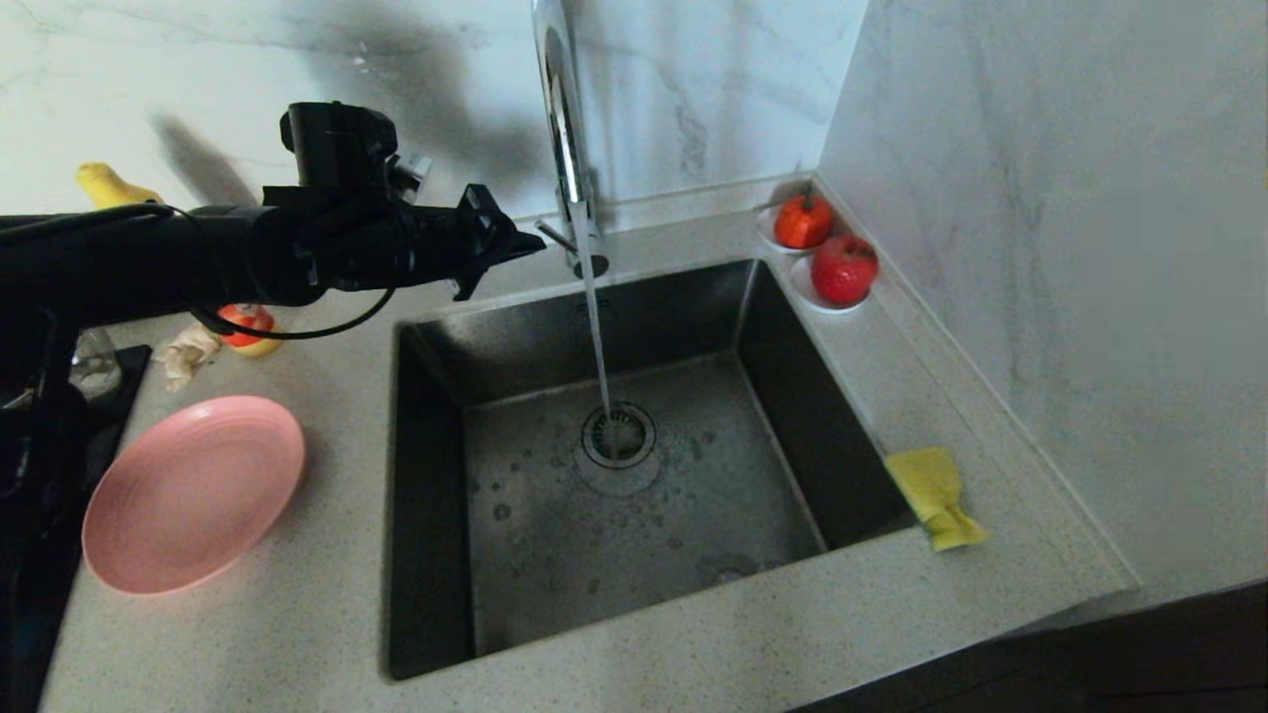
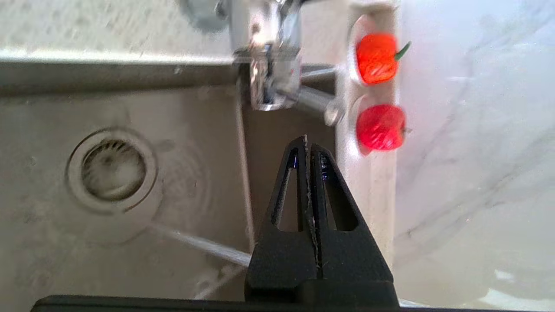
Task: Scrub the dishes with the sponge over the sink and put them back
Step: Turn off the faucet
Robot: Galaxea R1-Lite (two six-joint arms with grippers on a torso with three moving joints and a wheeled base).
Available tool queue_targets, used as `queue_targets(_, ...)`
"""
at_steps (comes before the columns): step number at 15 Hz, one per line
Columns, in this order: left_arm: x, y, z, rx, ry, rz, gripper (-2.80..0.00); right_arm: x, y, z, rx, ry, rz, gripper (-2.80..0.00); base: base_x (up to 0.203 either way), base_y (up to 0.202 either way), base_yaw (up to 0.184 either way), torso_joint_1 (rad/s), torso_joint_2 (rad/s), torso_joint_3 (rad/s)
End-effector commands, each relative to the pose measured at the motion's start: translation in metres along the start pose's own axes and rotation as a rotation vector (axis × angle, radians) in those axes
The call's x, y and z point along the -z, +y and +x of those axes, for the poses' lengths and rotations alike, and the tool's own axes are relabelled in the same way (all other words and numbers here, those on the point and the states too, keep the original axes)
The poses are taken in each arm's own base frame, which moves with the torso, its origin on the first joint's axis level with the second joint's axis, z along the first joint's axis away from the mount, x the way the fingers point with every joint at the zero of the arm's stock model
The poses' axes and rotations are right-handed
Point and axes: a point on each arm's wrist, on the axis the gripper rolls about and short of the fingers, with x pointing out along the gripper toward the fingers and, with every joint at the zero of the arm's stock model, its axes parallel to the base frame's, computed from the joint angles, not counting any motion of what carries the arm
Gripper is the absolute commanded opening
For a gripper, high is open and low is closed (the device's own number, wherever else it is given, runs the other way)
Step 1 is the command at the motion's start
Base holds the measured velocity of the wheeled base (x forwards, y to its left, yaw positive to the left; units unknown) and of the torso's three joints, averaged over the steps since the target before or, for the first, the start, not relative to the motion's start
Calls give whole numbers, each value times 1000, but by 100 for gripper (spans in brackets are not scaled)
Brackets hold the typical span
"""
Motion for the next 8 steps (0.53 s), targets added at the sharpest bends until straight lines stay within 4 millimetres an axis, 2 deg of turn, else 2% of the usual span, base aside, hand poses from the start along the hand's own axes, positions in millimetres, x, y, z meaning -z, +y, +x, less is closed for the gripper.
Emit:
queue_targets(1,0,3,4,17,-12,-27,-280,0,0,0,0,0,-1,-280,0,0,0,0,0,0)
queue_targets(8,1,13,16,36,-41,-19,-280,0,0,0,0,2,-1,-280,0,0,0,0,0,0)
